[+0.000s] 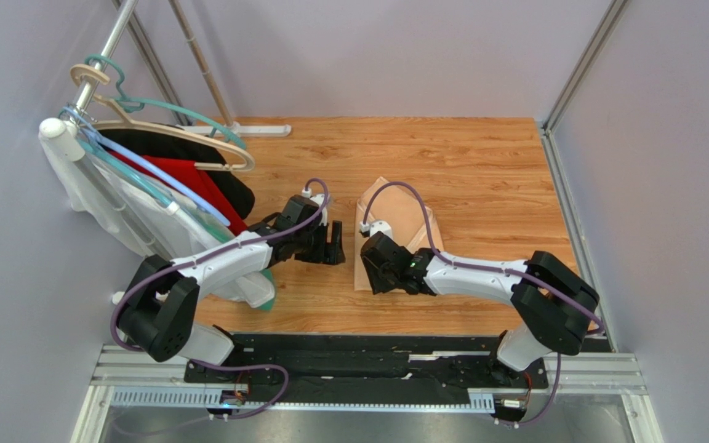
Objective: Fold the napkin, place the utensils inside, and roll it up
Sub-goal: Fold the napkin, then roll the napkin with the utensil
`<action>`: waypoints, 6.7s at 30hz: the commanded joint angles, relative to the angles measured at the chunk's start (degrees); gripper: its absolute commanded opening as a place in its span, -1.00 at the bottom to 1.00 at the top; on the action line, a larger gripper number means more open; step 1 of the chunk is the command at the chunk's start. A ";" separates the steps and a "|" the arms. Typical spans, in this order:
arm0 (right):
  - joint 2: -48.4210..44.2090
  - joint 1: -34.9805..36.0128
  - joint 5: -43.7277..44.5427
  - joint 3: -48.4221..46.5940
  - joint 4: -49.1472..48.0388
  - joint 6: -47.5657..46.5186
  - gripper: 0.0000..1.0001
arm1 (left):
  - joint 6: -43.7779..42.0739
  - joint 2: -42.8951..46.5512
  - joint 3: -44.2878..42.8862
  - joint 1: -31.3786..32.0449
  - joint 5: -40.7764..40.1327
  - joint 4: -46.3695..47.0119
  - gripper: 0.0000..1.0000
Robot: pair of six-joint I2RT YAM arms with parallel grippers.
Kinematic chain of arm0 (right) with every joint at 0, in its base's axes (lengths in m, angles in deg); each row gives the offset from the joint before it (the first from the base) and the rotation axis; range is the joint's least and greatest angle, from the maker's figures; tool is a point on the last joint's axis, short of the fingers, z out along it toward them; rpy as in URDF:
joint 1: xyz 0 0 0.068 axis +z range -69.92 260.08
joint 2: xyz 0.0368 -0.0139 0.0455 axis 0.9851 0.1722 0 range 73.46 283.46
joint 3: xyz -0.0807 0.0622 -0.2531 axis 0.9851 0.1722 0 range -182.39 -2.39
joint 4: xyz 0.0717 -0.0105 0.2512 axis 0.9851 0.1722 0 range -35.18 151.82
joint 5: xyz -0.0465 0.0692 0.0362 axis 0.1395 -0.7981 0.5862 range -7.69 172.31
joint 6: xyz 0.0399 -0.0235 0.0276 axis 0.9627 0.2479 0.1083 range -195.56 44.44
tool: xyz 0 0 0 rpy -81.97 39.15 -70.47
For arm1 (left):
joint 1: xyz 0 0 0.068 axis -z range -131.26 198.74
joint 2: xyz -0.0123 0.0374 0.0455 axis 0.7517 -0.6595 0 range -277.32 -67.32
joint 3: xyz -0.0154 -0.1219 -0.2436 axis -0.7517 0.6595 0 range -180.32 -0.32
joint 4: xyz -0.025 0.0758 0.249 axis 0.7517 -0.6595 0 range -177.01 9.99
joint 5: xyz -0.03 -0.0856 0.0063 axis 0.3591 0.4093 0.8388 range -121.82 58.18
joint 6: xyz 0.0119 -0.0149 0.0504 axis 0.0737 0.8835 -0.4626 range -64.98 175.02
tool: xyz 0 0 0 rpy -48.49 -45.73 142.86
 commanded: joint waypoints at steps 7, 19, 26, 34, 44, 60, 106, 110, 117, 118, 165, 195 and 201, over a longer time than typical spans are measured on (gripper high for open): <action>-1.01 0.40 2.82 0.22 -1.39 1.34 -1.00 | -1.11 1.73 -1.02 -0.11 2.29 -0.11 0.57; -15.94 -4.69 15.47 -3.30 13.28 2.22 -1.00 | -3.22 -2.56 -9.35 5.07 0.45 -0.91 0.55; -26.14 -11.20 20.39 -1.19 20.66 3.62 -1.00 | -5.24 -9.95 -15.70 7.97 2.38 2.61 0.54; -31.78 -15.95 17.86 0.66 22.26 3.45 -1.00 | -5.60 -17.60 -21.68 9.55 1.78 1.47 0.50; -29.32 -11.83 6.43 1.80 12.68 7.40 -1.00 | -1.29 -11.55 -13.77 4.91 0.89 2.61 0.48; -14.73 -1.45 5.19 -0.75 1.26 12.41 -1.00 | -1.11 -3.02 -5.42 -0.99 1.33 1.21 0.48; -11.10 0.40 8.53 -3.30 -0.96 12.95 0.29 | -0.41 4.72 -0.23 -3.45 3.44 -1.78 0.68; -20.93 -1.45 6.35 1.00 4.05 5.67 0.33 | 0.03 4.37 0.12 -2.84 5.02 -1.61 0.68; -30.26 -1.36 2.12 8.82 10.04 -5.07 0.33 | 1.26 3.75 -0.14 0.50 5.63 0.33 0.69; -31.06 -1.36 1.25 9.96 9.95 -6.21 0.33 | 1.35 3.49 -0.32 0.59 5.98 0.33 0.69; -0.05 8.48 6.08 4.27 -7.03 -42.69 0.18 | -4.19 5.86 -7.61 -12.33 24.36 -12.24 0.72; 4.79 2.42 -9.90 -3.39 4.15 -41.47 -0.87 | 1.87 11.92 -0.85 -11.81 21.28 -7.23 0.70; 3.30 -3.20 -19.83 -4.09 3.97 -39.97 -0.92 | 4.33 11.84 1.35 -7.77 16.10 -3.99 0.70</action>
